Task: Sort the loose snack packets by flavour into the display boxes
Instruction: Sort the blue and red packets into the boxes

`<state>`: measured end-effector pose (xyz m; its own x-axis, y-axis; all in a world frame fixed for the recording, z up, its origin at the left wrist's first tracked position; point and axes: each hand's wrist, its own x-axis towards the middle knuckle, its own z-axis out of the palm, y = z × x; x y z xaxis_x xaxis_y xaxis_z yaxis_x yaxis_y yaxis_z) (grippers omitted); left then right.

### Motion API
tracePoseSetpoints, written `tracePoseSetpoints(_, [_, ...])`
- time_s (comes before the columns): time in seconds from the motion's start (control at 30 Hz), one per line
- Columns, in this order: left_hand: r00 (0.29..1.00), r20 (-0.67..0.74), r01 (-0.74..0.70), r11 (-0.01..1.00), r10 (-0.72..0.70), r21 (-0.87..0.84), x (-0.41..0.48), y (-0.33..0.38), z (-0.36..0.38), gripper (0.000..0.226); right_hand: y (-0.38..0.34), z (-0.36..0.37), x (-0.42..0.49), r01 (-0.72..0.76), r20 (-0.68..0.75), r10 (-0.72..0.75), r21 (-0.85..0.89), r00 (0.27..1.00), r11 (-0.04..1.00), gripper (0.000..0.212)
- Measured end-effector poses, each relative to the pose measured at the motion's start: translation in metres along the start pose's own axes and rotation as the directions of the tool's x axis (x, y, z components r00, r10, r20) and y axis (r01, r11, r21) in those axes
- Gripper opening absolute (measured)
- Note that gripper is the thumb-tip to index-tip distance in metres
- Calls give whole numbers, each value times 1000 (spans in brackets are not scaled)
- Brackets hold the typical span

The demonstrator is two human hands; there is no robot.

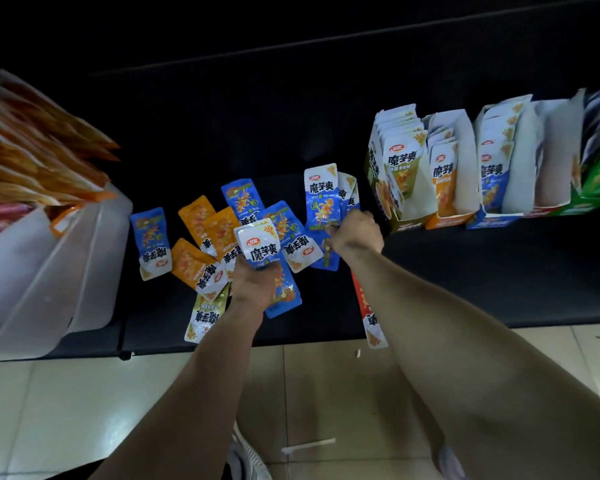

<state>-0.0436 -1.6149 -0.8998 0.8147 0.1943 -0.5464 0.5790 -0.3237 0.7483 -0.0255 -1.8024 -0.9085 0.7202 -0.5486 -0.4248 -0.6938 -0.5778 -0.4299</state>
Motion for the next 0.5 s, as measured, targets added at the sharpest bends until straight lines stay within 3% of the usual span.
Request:
tracePoseSetpoints(0.13, [998, -25, 55, 998, -56, -42, 2, 3, 0, 29, 18, -6, -1, 12, 65, -28, 236, 997, 972, 26])
tracePoseSetpoints(0.23, [996, -22, 81, 995, -82, -50, 1, 6, 3, 29, 28, -21, -12, 6, 141, -77, 448, 987, 894, 35])
tracePoseSetpoints(0.3, [996, 2, 88, 995, -88, -52, 1, 9, 5, 30, 34, -28, -24, 45, 177, -147, 482, 973, 875, 35])
tracePoseSetpoints(0.4, [993, 62, 106, 992, -103, -63, -3, 15, 12, 32, 41, -35, -43, 40, 236, -211, 572, 948, 819, 18])
tracePoseSetpoints(0.5, [987, 124, 121, 976, -100, -179, -13, 21, 20, 28, 42, -30, -56, 13, 311, -233, 575, 921, 818, 13])
